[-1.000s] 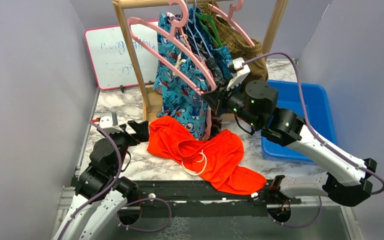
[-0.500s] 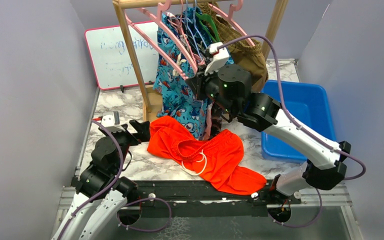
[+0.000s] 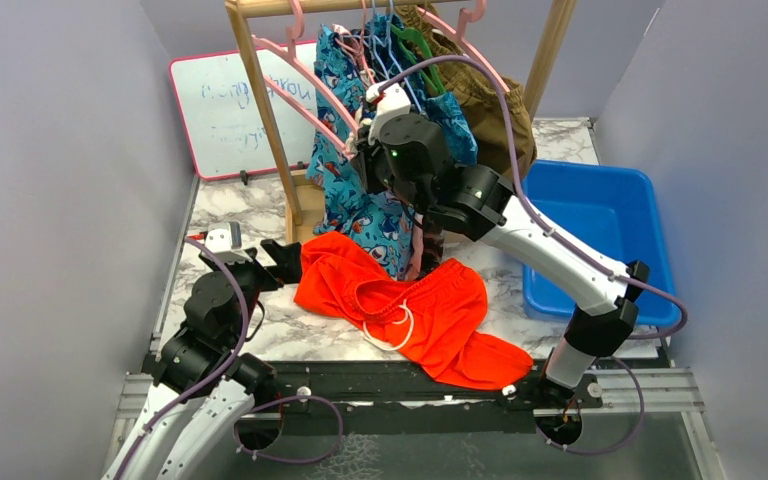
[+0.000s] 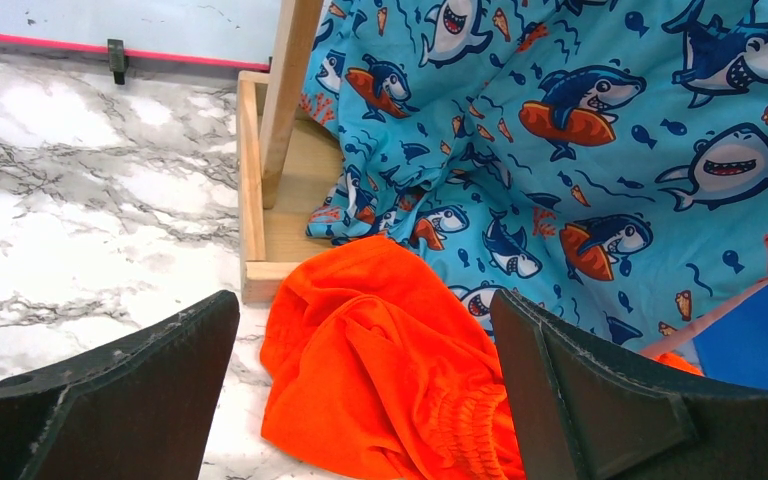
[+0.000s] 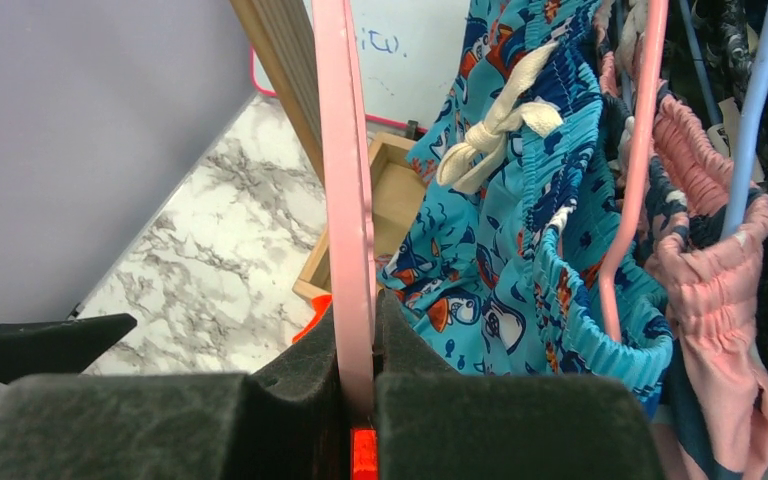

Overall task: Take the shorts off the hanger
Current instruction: Place the hanger on the clothes rod, then pick up the shorts at the center of the board.

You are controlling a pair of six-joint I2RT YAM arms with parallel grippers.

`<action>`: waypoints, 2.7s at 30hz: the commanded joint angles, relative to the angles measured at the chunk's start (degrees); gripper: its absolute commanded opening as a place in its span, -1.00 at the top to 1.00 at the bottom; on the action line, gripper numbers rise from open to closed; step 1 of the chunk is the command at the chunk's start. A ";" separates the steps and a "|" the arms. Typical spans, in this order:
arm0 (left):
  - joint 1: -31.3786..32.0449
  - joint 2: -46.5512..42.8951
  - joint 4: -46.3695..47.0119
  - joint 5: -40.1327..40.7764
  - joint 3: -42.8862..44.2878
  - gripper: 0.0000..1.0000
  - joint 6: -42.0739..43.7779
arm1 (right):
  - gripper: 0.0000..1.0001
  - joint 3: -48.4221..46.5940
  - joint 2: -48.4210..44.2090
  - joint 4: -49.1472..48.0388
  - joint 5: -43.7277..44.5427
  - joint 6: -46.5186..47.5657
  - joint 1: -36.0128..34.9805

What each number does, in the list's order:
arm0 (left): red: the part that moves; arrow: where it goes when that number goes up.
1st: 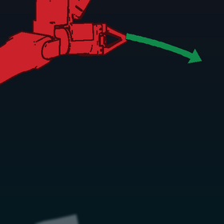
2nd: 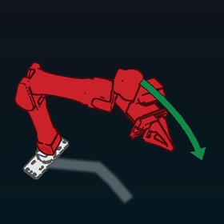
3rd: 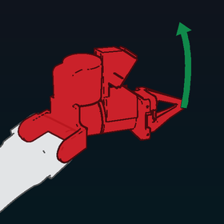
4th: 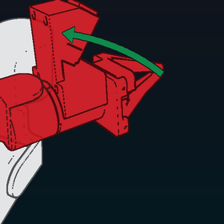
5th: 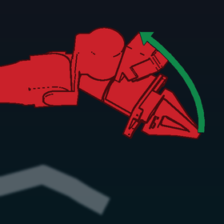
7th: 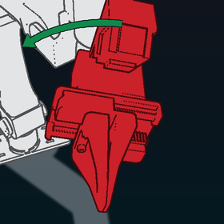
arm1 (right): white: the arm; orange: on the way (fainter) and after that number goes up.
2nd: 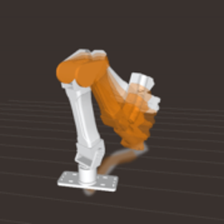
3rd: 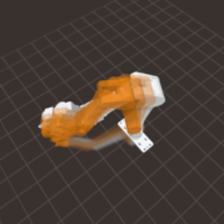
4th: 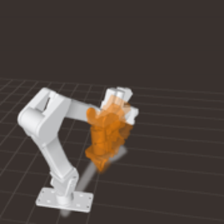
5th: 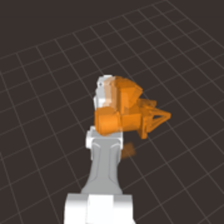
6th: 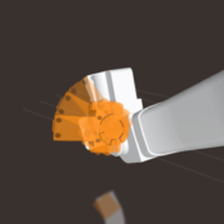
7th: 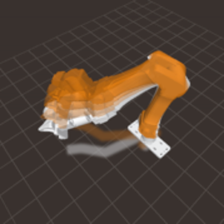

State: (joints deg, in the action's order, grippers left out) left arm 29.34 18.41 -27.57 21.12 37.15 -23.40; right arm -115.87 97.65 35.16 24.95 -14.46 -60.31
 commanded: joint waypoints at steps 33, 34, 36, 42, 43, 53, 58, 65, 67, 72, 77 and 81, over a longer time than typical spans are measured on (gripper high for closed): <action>-0.08 1.78 0.26 -1.62 0.55 -0.98 0.02 | -0.66 68.36 -43.24 -10.69 -6.76 -23.29 -0.29; -0.08 1.87 0.29 -1.66 0.58 -0.98 0.02 | -0.66 70.69 -43.26 -10.50 -7.41 -26.34 -0.32; -0.08 2.20 0.32 -1.62 0.64 -0.98 0.04 | -0.65 74.41 -42.73 -11.73 -10.01 -33.04 -0.32; -0.05 3.02 0.33 -2.03 0.65 -0.98 0.02 | -0.63 76.52 -34.59 -18.79 -11.92 -49.53 -0.85; -0.07 3.01 0.29 -2.05 0.65 -0.98 0.02 | -0.65 75.06 -32.14 -18.65 -10.29 -51.49 -1.64; -0.08 2.39 0.26 -1.62 0.52 -0.98 0.10 | -0.77 51.95 -7.96 7.98 7.79 -75.84 -4.54; -0.08 2.92 0.35 -1.88 0.48 -0.98 0.11 | -0.80 48.74 -3.97 15.01 10.16 -88.24 -4.55; -0.08 3.51 0.32 -2.39 0.56 -0.98 0.15 | -0.81 50.23 0.40 15.03 12.28 -100.73 -4.50; -0.08 3.63 0.28 -2.40 0.56 -0.98 0.16 | -0.87 49.68 1.68 13.50 12.24 -99.85 -4.54; -0.08 3.67 0.24 -2.56 0.54 -0.98 0.24 | -0.88 49.24 4.36 10.45 10.55 -92.92 -4.54; -0.08 3.64 0.24 -2.67 0.47 -0.98 0.25 | -0.53 50.90 7.05 8.55 5.73 -83.17 -4.55; -0.08 3.69 0.26 -2.78 0.47 -0.98 0.21 | 0.07 55.42 4.95 4.34 2.05 -75.09 -4.94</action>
State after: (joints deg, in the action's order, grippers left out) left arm 29.34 21.98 -27.57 19.62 37.15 -23.35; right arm -64.58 103.15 41.87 31.75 -99.09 -64.58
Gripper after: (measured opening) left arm 0.989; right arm 0.533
